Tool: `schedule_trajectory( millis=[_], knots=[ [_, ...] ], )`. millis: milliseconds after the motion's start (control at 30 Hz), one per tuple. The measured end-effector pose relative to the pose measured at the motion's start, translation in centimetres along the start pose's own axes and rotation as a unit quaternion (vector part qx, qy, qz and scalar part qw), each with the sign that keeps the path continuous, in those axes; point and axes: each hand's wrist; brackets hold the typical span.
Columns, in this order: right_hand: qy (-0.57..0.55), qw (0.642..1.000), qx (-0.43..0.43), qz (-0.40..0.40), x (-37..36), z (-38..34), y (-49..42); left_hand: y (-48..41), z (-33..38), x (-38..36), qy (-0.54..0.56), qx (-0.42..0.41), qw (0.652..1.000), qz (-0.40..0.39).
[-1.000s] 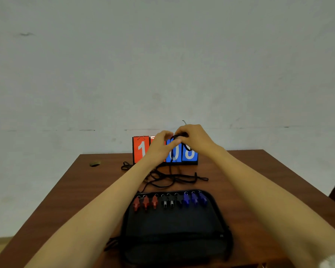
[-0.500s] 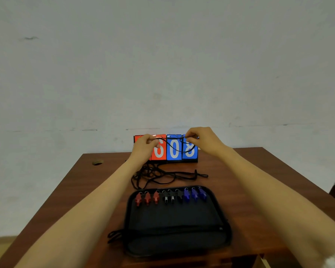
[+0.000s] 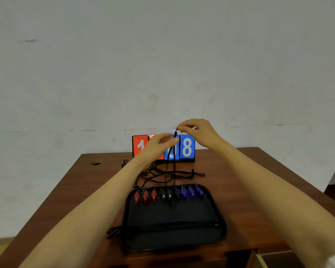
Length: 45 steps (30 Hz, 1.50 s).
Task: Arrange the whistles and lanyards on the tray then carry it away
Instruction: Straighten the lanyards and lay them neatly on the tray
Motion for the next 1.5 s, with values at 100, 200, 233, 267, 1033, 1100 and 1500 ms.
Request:
schedule_trajectory(
  millis=[100, 200, 233, 267, 1033, 1100, 1500],
  knots=[
    [0.02, 0.999, 0.023, 0.027, 0.5, -0.9, -0.3, -0.5, 2.4, -0.8, 0.07, -0.043, 0.996, 0.019],
    [0.053, 0.997, -0.003, 0.064, 1.0, -0.1, -0.3, -0.4, 2.3, -0.7, 0.073, -0.033, 0.996, 0.031],
    [0.059, 0.995, -0.021, 0.078, 1.1, 0.5, -0.2, -0.2, 1.9, -0.6, 0.068, -0.02, 0.997, 0.031],
    [0.064, 0.993, -0.04, 0.09, 1.3, 1.1, 0.0, 0.0, 1.3, -0.4, 0.056, -0.007, 0.998, 0.027],
    [0.159, 0.929, -0.324, -0.078, -3.6, 15.1, 13.3, 9.1, -16.4, 2.0, -0.277, 0.236, 0.931, -0.014],
    [0.163, 0.922, -0.34, -0.093, -4.2, 15.5, 14.4, 9.5, -17.2, 1.8, -0.319, 0.246, 0.915, -0.031],
    [0.172, 0.912, -0.349, -0.127, -6.1, 16.6, 17.4, 11.0, -18.9, 0.8, -0.434, 0.228, 0.871, 0.022]
  ],
)
Point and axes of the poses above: each hand's wrist, its own y-axis away from the middle knuckle, its own x-axis out of the back of the hand, z = x × y
